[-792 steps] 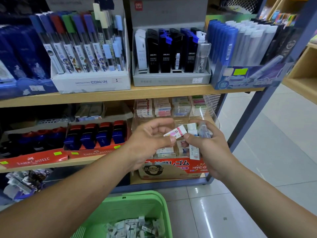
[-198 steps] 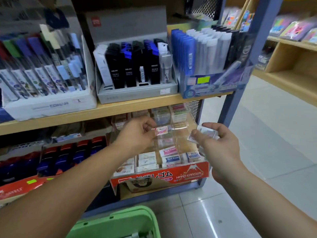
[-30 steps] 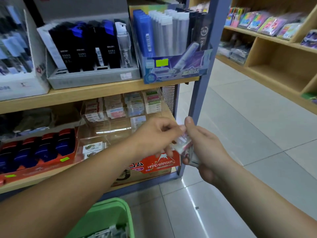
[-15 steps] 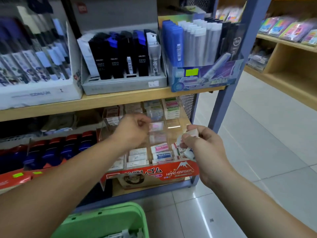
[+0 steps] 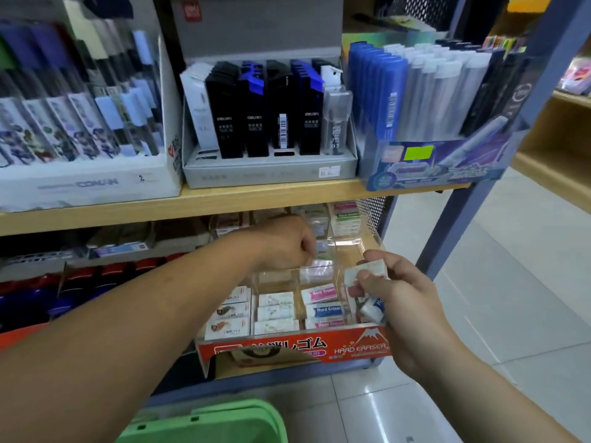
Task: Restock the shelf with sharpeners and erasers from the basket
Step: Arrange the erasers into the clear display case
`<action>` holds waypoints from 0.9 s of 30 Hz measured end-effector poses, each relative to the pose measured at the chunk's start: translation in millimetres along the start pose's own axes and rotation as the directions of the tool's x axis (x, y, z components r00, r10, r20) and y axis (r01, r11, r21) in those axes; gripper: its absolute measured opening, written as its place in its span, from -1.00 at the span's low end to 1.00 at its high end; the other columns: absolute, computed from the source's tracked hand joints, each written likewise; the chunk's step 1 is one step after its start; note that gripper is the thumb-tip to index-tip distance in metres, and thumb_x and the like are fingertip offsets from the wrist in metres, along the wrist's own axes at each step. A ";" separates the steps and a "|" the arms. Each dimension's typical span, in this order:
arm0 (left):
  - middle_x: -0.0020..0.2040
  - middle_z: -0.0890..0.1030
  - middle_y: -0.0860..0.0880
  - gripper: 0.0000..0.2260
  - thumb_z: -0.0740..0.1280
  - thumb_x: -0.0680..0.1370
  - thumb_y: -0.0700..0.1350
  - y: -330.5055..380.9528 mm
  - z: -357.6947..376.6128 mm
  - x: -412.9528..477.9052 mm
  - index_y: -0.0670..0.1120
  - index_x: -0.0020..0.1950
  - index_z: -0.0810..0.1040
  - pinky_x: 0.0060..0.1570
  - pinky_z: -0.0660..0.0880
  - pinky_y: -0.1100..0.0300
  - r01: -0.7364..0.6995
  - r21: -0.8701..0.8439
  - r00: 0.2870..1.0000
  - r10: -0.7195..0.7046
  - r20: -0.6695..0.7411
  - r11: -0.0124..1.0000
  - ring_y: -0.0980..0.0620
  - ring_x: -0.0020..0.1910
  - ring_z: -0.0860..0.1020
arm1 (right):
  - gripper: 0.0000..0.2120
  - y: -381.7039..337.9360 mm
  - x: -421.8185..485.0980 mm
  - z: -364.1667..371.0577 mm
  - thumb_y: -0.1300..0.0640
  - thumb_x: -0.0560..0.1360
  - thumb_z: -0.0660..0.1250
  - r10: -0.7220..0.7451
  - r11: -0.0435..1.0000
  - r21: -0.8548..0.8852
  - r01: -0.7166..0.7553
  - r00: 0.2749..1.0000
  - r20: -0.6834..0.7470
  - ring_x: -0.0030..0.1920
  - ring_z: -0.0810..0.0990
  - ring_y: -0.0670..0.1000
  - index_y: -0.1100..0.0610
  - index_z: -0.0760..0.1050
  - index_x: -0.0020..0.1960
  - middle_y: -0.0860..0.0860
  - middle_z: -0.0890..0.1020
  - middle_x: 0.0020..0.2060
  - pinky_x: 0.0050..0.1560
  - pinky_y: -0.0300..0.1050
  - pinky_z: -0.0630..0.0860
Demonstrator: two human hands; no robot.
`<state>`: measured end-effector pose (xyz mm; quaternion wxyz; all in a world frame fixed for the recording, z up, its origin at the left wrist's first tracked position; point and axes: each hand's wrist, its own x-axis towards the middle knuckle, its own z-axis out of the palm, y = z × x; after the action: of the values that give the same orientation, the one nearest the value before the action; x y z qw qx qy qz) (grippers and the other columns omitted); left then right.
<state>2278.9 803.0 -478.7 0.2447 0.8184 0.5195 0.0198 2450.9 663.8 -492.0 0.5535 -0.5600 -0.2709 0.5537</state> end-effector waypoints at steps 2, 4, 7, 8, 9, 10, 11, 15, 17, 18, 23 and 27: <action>0.02 0.69 0.11 -0.87 0.39 0.60 -0.11 -0.8 2.4 0.5 0.03 0.06 0.73 0.13 0.58 0.11 0.014 0.062 1.000 -0.015 0.016 0.998 0.09 0.04 0.62 | -0.78 -2.1 0.2 -2.2 0.30 0.64 0.33 0.019 0.999 0.039 -0.020 0.999 0.031 -0.08 0.77 0.24 0.09 0.62 0.21 0.11 0.77 -0.01 -0.14 0.19 0.73; 0.12 0.67 0.10 -0.81 0.32 0.64 -0.12 3.4 4.8 -4.5 0.06 0.14 0.70 0.17 0.57 0.11 0.032 0.099 0.996 -0.023 -0.090 0.995 0.04 0.12 0.60 | -0.75 -3.7 0.0 -3.9 0.30 0.66 0.29 0.032 0.998 0.059 -0.036 0.997 0.065 -0.07 0.77 0.23 0.06 0.63 0.23 0.12 0.77 -0.01 -0.20 0.14 0.72; 0.02 0.64 0.21 -0.87 0.39 0.63 -0.01 15.6 7.9 -24.4 0.10 0.16 0.67 -0.03 0.56 0.31 -0.089 -0.286 0.978 0.030 -0.207 0.954 0.14 0.00 0.62 | -0.71 -2.9 1.2 -3.9 0.31 0.67 0.26 0.037 0.994 0.101 -0.046 0.995 0.092 -0.03 0.76 0.27 0.04 0.62 0.26 0.19 0.76 -0.01 -0.16 0.14 0.71; -0.02 0.65 0.19 -0.86 0.46 0.58 0.02 21.7 9.5 -34.2 0.09 0.14 0.68 -0.10 0.56 0.35 -0.134 -0.443 0.984 0.067 -0.163 0.886 0.19 -0.08 0.63 | -0.69 -2.1 1.7 -2.9 0.33 0.66 0.26 0.034 0.992 0.114 -0.045 0.995 0.099 0.00 0.75 0.29 0.05 0.62 0.28 0.22 0.75 0.01 -0.09 0.19 0.71; -0.06 0.67 0.15 -0.82 0.52 0.54 -0.01 26.5 12.1 -43.2 0.07 0.12 0.68 -0.14 0.57 0.35 -0.155 -0.535 0.987 0.113 -0.112 0.830 0.22 -0.16 0.63 | -0.68 -1.5 1.7 -1.7 0.34 0.65 0.26 0.028 0.991 0.123 -0.042 0.994 0.109 0.05 0.74 0.31 0.05 0.62 0.29 0.22 0.74 0.05 0.00 0.23 0.69; -0.11 0.69 0.14 -0.79 0.57 0.50 -0.07 30.4 15.1 -51.5 0.04 0.11 0.68 -0.18 0.56 0.35 -0.172 -0.578 0.985 0.156 -0.078 0.798 0.23 -0.22 0.62 | -0.66 -0.9 1.8 -0.4 0.34 0.65 0.26 0.022 0.991 0.129 -0.037 0.993 0.115 0.08 0.73 0.31 0.05 0.62 0.30 0.20 0.74 0.08 0.09 0.28 0.67; -0.19 0.69 0.15 -0.76 0.59 0.47 -0.16 31.4 18.6 -56.7 0.01 0.09 0.67 -0.20 0.56 0.35 -0.181 -0.605 0.982 0.175 -0.068 0.775 0.22 -0.27 0.61 | -0.66 -0.7 1.5 0.6 0.34 0.64 0.26 0.020 0.991 0.130 -0.035 0.993 0.118 0.11 0.73 0.30 0.05 0.62 0.31 0.18 0.74 0.11 0.18 0.32 0.63; -0.08 0.72 0.02 -0.67 0.62 0.39 -0.29 25.4 19.5 -62.0 -0.05 0.10 0.69 -0.06 0.66 0.20 -0.122 -0.683 0.992 0.100 -0.071 0.720 0.09 -0.17 0.66 | -0.73 -2.1 -2.2 3.0 0.27 0.67 0.24 0.035 0.994 0.098 -0.047 0.993 0.113 0.10 0.72 0.32 0.08 0.64 0.26 0.17 0.75 0.08 0.19 0.32 0.62; 0.02 0.71 -0.08 -0.69 0.61 0.40 -0.30 22.3 16.0 -62.8 -0.05 0.09 0.70 0.04 0.67 0.10 -0.098 -0.696 0.995 0.084 -0.054 0.711 0.04 -0.12 0.67 | -0.78 -4.0 -5.5 4.5 0.25 0.68 0.26 0.027 0.999 0.032 -0.031 0.994 0.102 0.00 0.76 0.29 0.12 0.66 0.20 0.18 0.76 0.02 0.03 0.21 0.69; 0.02 0.71 -0.09 -0.71 0.60 0.42 -0.30 21.4 14.0 -63.0 -0.06 0.07 0.70 0.05 0.68 0.09 -0.088 -0.695 0.996 0.080 -0.045 0.714 0.05 -0.12 0.66 | -0.80 -4.3 -6.7 5.1 0.25 0.68 0.28 0.023 1.000 0.004 -0.023 0.995 0.097 -0.04 0.76 0.27 0.13 0.66 0.18 0.18 0.76 0.00 -0.05 0.15 0.71; -0.08 0.68 -0.08 -0.81 0.52 0.50 -0.29 3.9 -1.1 -66.0 -0.08 0.07 0.67 -0.05 0.69 0.10 -0.035 -0.673 0.999 0.007 -0.045 0.739 0.02 -0.19 0.68 | -0.76 -7.2 -9.6 8.8 0.36 0.60 0.35 0.052 0.999 0.000 -0.052 0.994 0.098 -0.07 0.77 0.24 0.13 0.65 0.20 0.15 0.76 0.01 -0.18 0.07 0.74; -0.05 0.68 -0.10 -0.84 0.50 0.53 -0.25 -19.2 -5.9 -83.8 -0.05 0.06 0.67 -0.12 0.66 0.16 -0.009 -0.609 0.996 -0.049 -0.078 0.793 0.03 -0.20 0.68 | -0.63 -9.7 -11.5 11.9 0.49 0.53 0.33 0.146 0.989 -0.024 -0.144 0.976 0.161 -0.13 0.78 0.18 0.11 0.62 0.19 0.11 0.78 -0.08 -0.12 0.09 0.73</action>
<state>2222.6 739.7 -463.0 0.4713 0.6892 0.5047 0.2196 2440.1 659.5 -476.7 0.4844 -0.5345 -0.2770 0.6348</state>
